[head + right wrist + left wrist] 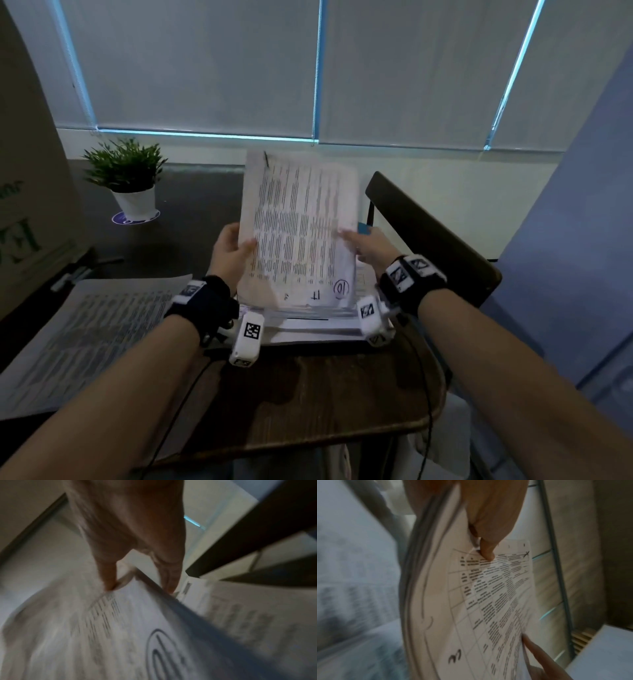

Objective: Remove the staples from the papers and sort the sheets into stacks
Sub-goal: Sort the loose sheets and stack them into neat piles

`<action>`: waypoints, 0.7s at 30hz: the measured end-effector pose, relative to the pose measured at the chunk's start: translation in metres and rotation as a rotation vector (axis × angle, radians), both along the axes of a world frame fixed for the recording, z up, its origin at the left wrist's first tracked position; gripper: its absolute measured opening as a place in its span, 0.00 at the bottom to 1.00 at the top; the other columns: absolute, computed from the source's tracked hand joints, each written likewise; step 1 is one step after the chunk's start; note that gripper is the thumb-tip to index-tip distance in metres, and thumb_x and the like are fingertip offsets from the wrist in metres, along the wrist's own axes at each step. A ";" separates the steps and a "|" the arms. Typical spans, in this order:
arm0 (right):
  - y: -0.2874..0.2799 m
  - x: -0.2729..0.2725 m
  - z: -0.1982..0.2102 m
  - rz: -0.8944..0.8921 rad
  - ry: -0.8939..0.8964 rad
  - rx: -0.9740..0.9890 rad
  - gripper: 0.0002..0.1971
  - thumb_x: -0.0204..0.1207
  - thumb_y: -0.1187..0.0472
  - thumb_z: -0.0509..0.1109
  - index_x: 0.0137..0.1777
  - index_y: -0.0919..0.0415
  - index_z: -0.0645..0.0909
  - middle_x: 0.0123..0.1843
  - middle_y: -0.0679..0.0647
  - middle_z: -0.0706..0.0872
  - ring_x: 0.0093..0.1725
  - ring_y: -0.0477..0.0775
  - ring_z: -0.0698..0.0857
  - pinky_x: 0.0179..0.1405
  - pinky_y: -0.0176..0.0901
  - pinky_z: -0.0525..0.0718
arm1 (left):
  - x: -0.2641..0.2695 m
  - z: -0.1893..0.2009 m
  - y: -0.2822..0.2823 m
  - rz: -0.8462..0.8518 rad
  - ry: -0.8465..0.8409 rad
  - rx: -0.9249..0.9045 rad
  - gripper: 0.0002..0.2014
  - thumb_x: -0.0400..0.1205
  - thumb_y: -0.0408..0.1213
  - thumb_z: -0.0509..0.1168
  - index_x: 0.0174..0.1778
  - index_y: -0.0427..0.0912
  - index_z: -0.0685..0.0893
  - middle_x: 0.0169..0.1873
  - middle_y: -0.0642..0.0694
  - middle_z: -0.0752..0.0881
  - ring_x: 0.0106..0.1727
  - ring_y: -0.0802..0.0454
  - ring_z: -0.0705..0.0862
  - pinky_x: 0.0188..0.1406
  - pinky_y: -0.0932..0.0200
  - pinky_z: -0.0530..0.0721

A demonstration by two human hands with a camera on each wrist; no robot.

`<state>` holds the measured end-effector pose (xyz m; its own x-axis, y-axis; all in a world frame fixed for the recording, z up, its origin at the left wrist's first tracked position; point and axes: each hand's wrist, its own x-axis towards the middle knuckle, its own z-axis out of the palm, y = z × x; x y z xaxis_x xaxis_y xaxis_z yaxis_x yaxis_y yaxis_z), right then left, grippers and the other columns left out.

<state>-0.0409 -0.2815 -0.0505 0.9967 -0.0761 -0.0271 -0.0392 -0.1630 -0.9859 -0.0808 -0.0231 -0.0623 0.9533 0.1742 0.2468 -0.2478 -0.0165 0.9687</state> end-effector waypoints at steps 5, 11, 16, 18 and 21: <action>0.004 -0.019 0.060 0.104 -0.267 0.272 0.17 0.81 0.62 0.71 0.68 0.59 0.78 0.61 0.59 0.89 0.57 0.60 0.89 0.54 0.61 0.89 | -0.007 0.057 -0.015 -0.043 -0.209 0.114 0.08 0.87 0.34 0.54 0.62 0.46 0.67 0.53 0.50 0.82 0.50 0.53 0.85 0.48 0.52 0.87; -0.001 -0.049 0.062 0.163 -0.352 0.182 0.15 0.80 0.60 0.72 0.66 0.57 0.79 0.59 0.55 0.90 0.56 0.56 0.91 0.49 0.49 0.90 | -0.005 0.051 -0.033 0.016 -0.219 0.036 0.08 0.84 0.33 0.55 0.58 0.47 0.71 0.50 0.53 0.82 0.50 0.55 0.83 0.50 0.52 0.85; -0.001 -0.056 0.018 0.097 -0.203 0.269 0.22 0.73 0.64 0.79 0.66 0.67 0.82 0.58 0.62 0.90 0.57 0.64 0.90 0.59 0.64 0.87 | -0.004 0.021 -0.046 0.015 -0.112 0.089 0.07 0.83 0.30 0.57 0.54 0.45 0.76 0.40 0.50 0.81 0.40 0.53 0.80 0.44 0.51 0.81; 0.002 -0.052 0.023 0.071 -0.210 0.293 0.22 0.73 0.64 0.78 0.66 0.67 0.82 0.58 0.62 0.90 0.57 0.63 0.90 0.60 0.65 0.86 | -0.007 0.030 -0.055 0.025 -0.155 0.092 0.11 0.84 0.28 0.55 0.57 0.46 0.75 0.39 0.53 0.80 0.37 0.59 0.78 0.36 0.64 0.79; 0.000 -0.048 0.029 0.094 -0.240 0.300 0.24 0.70 0.60 0.81 0.66 0.66 0.83 0.59 0.61 0.90 0.59 0.64 0.89 0.59 0.64 0.86 | -0.010 0.040 -0.058 0.072 -0.217 0.091 0.14 0.84 0.26 0.54 0.58 0.50 0.72 0.40 0.57 0.79 0.37 0.64 0.78 0.32 0.71 0.79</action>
